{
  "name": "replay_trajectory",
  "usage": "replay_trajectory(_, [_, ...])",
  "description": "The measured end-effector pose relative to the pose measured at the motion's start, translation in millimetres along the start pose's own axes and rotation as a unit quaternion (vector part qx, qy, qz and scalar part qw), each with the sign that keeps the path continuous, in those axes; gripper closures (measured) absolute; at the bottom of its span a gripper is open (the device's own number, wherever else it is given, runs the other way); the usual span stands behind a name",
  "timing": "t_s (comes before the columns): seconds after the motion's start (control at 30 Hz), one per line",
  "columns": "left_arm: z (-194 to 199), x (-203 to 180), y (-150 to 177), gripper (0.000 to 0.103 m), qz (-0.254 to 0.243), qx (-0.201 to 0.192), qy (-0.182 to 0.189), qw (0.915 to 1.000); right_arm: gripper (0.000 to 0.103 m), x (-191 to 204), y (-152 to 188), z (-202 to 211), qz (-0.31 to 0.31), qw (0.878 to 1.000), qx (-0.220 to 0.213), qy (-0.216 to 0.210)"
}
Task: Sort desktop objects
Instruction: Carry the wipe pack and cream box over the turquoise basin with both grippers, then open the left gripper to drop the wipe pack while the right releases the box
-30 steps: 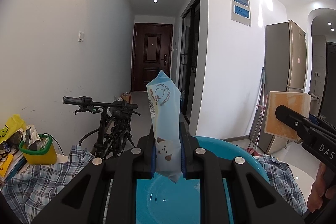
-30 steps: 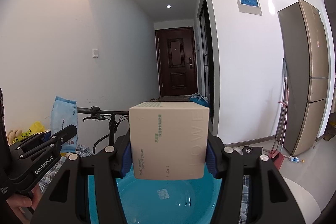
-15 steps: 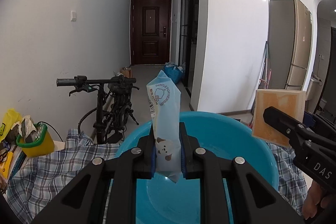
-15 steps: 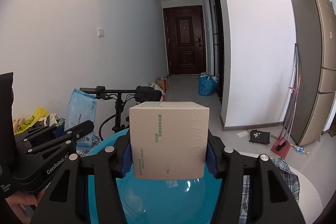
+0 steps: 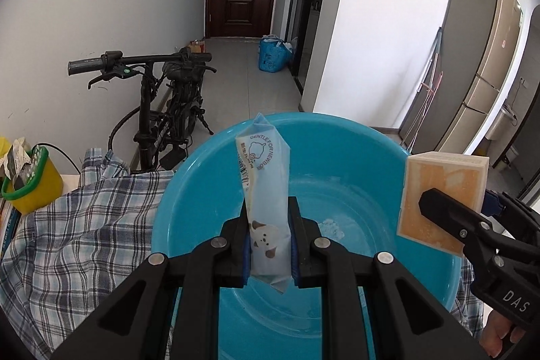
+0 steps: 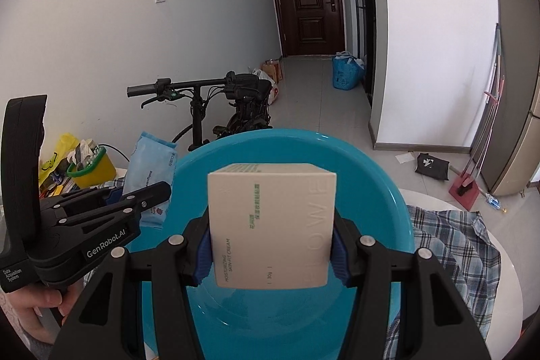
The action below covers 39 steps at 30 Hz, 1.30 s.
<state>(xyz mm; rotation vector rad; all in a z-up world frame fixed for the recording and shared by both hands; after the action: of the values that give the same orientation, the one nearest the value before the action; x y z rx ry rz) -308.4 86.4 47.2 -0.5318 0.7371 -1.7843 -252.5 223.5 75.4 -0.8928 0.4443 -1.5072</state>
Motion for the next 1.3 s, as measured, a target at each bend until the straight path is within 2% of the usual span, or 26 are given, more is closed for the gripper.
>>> replay_trajectory(0.2, [-19, -1, -2, 0.084, -0.001, 0.021, 0.009, 0.9997, 0.049, -1, -10, -23, -0.018, 1.0, 0.017, 0.01])
replay_trajectory(0.4, [-29, -3, -6, 0.084, 0.002, 0.034, 0.016, 0.9993, 0.049, 1, -5, -34, -0.009, 0.999, 0.042, 0.019])
replay_trajectory(0.57, [-41, -6, 1, 0.084, -0.014, 0.082, 0.021, 0.9963, 0.048, 2, 3, -45, 0.006, 0.996, 0.081, 0.028])
replay_trajectory(0.77, [-51, -6, 7, 0.084, -0.009, 0.104, 0.028, 0.9942, 0.049, -3, 9, -52, 0.008, 0.994, 0.108, 0.033])
replay_trajectory(0.93, [-59, -2, 11, 0.084, 0.001, 0.119, 0.016, 0.9927, 0.048, -9, 8, -51, 0.004, 0.993, 0.109, 0.037])
replay_trajectory(1.2, [-70, -7, 18, 0.084, -0.009, 0.147, 0.026, 0.9887, 0.049, -9, 7, -54, 0.006, 0.993, 0.116, 0.036])
replay_trajectory(1.3, [-73, -10, 20, 0.084, -0.012, 0.153, 0.035, 0.9875, 0.049, -9, 6, -53, 0.008, 0.993, 0.106, 0.047])
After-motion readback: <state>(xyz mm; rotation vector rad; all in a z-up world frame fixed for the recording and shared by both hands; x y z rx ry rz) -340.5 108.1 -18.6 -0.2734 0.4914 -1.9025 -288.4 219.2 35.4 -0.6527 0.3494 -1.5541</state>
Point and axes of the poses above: each gripper's, at about its wrist camera, not at the fingertips, and z roughly against the way its jaws point, x to its left, y to its underside, the point moved 3 cm from there along -z, roughly the way its jaws point, and after that the axes turned 10 degrees about -z, right-handed, at the moved point
